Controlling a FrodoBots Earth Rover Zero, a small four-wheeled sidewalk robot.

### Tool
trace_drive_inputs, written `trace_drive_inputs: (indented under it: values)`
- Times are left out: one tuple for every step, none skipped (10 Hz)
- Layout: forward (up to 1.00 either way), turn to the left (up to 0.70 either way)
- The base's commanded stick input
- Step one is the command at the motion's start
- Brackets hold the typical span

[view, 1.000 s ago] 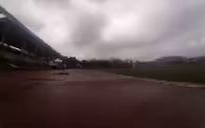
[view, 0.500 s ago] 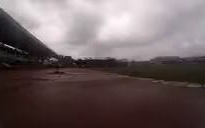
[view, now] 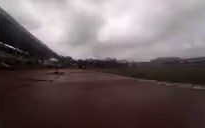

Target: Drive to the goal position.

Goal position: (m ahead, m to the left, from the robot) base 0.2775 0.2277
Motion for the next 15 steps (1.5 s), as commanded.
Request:
trace_drive_inputs:
  values:
    - [0.50,0.00]
    - [0.50,0.00]
    - [0.50,0.00]
    - [0.50,0.00]
    - [0.50,0.00]
    - [0.50,0.00]
    - [0.50,0.00]
    - [0.50,0.00]
    - [0.50,0.00]
    - [0.50,0.00]
    - [0.50,0.00]
    - [0.50,0.00]
    - [0.50,0.00]
    - [0.50,0.00]
    - [0.50,0.00]
